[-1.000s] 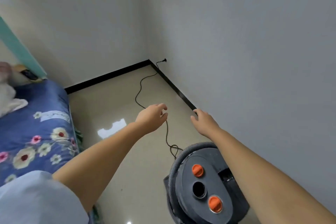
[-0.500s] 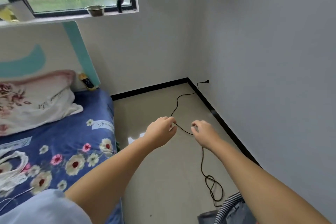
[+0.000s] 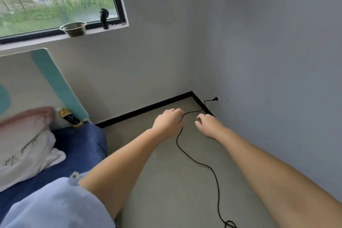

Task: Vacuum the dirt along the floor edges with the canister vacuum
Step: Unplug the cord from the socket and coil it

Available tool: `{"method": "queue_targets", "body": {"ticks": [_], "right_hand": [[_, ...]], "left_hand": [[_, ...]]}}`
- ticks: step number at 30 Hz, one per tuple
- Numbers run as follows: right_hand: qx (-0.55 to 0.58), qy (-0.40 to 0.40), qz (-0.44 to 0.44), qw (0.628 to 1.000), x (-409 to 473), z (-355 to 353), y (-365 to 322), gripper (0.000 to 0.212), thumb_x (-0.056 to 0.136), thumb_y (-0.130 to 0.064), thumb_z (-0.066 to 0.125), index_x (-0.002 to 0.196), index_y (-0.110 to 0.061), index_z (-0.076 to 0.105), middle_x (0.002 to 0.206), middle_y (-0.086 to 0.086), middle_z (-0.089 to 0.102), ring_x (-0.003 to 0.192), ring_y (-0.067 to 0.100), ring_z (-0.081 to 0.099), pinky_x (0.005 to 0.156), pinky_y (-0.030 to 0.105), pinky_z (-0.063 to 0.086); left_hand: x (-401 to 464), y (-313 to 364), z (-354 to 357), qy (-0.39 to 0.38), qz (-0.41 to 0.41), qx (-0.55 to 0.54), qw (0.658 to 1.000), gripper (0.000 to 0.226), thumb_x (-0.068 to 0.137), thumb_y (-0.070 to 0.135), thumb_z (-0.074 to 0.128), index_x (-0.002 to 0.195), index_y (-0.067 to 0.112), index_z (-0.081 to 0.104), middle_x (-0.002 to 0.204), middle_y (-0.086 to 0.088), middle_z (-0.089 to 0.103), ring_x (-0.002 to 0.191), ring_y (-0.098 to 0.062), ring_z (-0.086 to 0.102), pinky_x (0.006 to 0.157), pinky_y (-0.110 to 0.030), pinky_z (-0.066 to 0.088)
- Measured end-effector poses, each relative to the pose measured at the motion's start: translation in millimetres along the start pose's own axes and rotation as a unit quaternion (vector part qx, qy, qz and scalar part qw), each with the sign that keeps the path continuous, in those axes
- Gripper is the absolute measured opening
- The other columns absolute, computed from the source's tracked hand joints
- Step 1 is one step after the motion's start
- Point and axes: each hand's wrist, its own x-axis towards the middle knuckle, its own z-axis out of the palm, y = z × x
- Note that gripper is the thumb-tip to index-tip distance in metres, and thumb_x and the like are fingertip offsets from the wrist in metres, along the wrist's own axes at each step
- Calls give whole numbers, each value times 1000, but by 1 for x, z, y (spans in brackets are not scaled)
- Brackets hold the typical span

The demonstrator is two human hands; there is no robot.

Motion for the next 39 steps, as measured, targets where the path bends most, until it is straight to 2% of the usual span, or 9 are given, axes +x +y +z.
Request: {"method": "queue_targets", "body": {"ticks": [8, 11, 15, 19, 24, 28, 33, 36, 39], "right_hand": [[10, -10, 31, 999, 150, -5, -21, 36, 99, -31, 31, 127, -14, 47, 126, 7, 49, 108, 27, 53, 81, 33, 41], [32, -12, 65, 997, 215, -5, -27, 36, 99, -32, 32, 125, -13, 48, 124, 9, 49, 108, 28, 53, 86, 34, 44], [69, -3, 119, 991, 285, -18, -33, 35, 100, -32, 35, 123, -11, 49, 122, 10, 52, 100, 26, 53, 86, 34, 45], [103, 17, 181, 978, 320, -34, -13, 33, 100, -31, 38, 119, -9, 52, 113, 11, 60, 100, 28, 58, 81, 33, 46], [150, 32, 283, 947, 353, -50, 45, 35, 101, -28, 37, 122, -5, 54, 122, 15, 59, 109, 30, 56, 85, 31, 45], [183, 22, 311, 932, 402, -62, 76, 34, 101, -24, 34, 120, -3, 52, 117, 18, 60, 90, 25, 54, 70, 26, 37], [233, 30, 331, 914, 473, -77, 96, 36, 101, -25, 33, 127, -5, 48, 111, 15, 60, 85, 22, 50, 72, 27, 37], [280, 64, 371, 883, 517, -63, 122, 43, 101, -28, 33, 141, -13, 35, 112, 14, 60, 86, 24, 55, 77, 30, 42], [332, 92, 428, 835, 566, -10, 163, 42, 100, -29, 36, 139, -12, 38, 121, 14, 60, 97, 25, 58, 81, 30, 43]], "left_hand": [[146, -77, -11, -42, 1, 17, 999, 34, 96, 32, 40, 125, 18, 50, 122, -3, 55, 110, -23, 53, 84, -32, 45], [207, -106, -16, -55, 28, 18, 998, 32, 97, 32, 40, 124, 18, 50, 120, -2, 55, 108, -22, 54, 82, -30, 44], [302, -135, -31, -98, 74, 31, 992, 31, 97, 31, 39, 123, 18, 50, 120, -1, 55, 108, -21, 53, 81, -30, 43], [391, -126, -30, -144, 131, 34, 980, 30, 98, 30, 39, 121, 16, 51, 120, -2, 56, 107, -22, 54, 80, -31, 45], [477, -83, 14, -205, 208, 35, 956, 32, 96, 29, 40, 124, 17, 52, 123, -4, 56, 111, -22, 53, 85, -31, 45], [536, -64, 33, -229, 236, 22, 944, 34, 95, 28, 41, 126, 18, 51, 123, -5, 57, 112, -23, 53, 87, -33, 47], [627, -64, 46, -240, 256, 39, 936, 33, 97, 25, 39, 125, 16, 52, 119, -6, 60, 110, -23, 54, 86, -35, 48], [683, -69, 89, -274, 278, 70, 918, 35, 98, 24, 37, 130, 15, 49, 125, -6, 58, 112, -25, 55, 86, -33, 46], [734, -80, 166, -305, 318, 84, 894, 35, 99, 22, 36, 132, 14, 46, 129, -6, 55, 113, -25, 54, 89, -34, 46]]}}
